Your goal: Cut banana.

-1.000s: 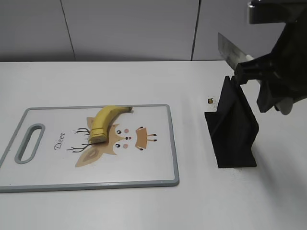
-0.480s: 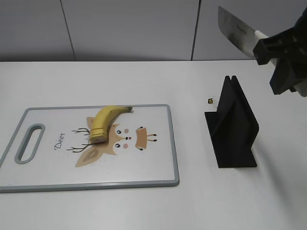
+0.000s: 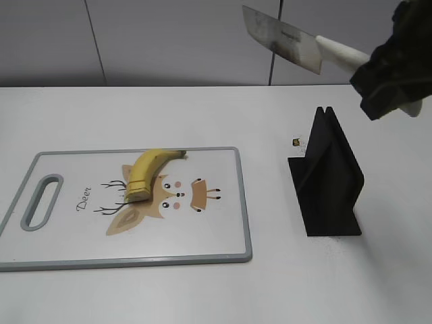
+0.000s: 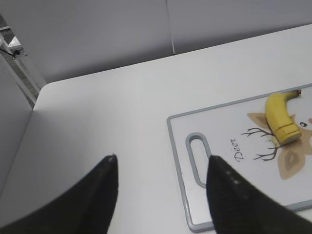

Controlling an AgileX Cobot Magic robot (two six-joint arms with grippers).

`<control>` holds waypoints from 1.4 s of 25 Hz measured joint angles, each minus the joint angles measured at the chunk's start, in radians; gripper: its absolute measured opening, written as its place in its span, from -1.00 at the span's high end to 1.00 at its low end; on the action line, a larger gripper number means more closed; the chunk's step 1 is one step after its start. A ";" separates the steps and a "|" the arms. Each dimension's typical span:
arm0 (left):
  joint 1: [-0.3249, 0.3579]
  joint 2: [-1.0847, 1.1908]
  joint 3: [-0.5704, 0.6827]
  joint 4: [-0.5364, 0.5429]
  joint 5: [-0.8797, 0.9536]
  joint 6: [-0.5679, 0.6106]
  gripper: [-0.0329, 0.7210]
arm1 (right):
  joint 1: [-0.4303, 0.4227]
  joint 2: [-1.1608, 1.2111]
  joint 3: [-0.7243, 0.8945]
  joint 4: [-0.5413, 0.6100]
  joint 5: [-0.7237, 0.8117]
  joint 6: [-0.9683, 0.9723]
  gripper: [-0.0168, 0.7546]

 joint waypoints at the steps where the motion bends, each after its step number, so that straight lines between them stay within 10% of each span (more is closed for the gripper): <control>1: 0.000 0.049 -0.012 -0.011 -0.027 0.016 -0.63 | 0.000 0.019 -0.020 0.004 0.000 -0.035 0.54; 15: -0.007 0.681 -0.410 -0.311 -0.028 0.542 -0.79 | 0.000 0.314 -0.327 0.158 0.001 -0.556 0.54; 26: -0.153 1.084 -0.634 -0.353 0.180 1.000 -0.78 | 0.012 0.461 -0.408 0.253 0.031 -0.981 0.54; 35: -0.202 1.242 -0.648 -0.313 0.198 1.074 -0.75 | 0.025 0.525 -0.409 0.331 0.006 -1.133 0.54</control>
